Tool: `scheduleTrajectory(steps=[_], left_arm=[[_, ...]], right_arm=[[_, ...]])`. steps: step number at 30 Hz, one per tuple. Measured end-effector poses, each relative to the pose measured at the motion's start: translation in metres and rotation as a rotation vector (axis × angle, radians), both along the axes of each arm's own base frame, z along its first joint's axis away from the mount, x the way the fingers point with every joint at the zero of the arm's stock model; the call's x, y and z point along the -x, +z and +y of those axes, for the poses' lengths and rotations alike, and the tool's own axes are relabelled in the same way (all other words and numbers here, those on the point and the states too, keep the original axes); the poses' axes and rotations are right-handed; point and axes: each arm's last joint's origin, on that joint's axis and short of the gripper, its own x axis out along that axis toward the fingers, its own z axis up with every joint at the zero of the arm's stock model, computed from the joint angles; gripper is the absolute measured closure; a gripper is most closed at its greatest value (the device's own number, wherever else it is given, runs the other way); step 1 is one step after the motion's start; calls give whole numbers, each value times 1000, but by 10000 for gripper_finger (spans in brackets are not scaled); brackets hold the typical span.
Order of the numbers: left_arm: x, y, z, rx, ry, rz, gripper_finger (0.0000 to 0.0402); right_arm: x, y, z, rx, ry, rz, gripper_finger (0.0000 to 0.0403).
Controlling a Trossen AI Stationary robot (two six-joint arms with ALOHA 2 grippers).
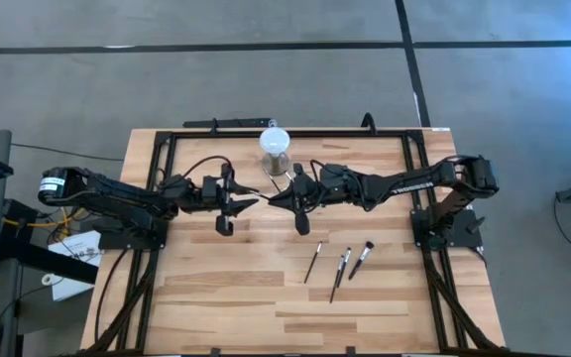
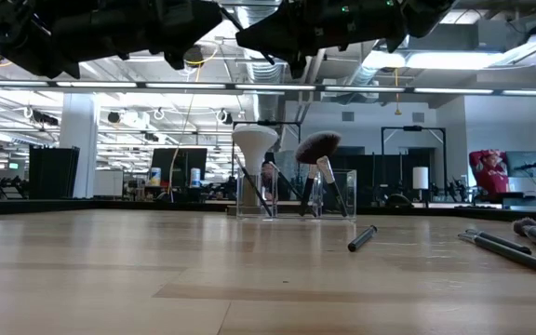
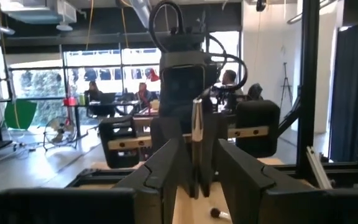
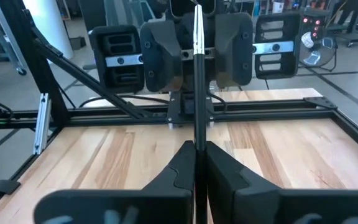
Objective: Put items in baskets/containers
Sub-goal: Put the black liner brush into the transparent organizer
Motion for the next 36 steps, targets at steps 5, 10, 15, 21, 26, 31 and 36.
scheduleTrajectory(steps=[5,10,15,21,26,31,36], left_arm=[[1,4,0,-1,2,-42,295],[2,6,0,-7,4,-67,295],[1,10,0,-9,4,-88,295],[-2,17,-1,-18,-20,-110,309],[-3,14,0,-10,-17,-76,347],[-7,8,1,-2,1,-50,366],[-11,1,1,-15,11,-23,360]], right_arm=[[0,0,0,0,1,0,388],[0,0,-1,1,-2,0,394],[0,0,-1,2,-2,-2,393],[0,1,-3,4,-7,-12,393],[0,1,-3,12,-6,-13,393],[0,1,-3,12,-7,-14,391],[0,2,-3,10,-8,-17,394]])
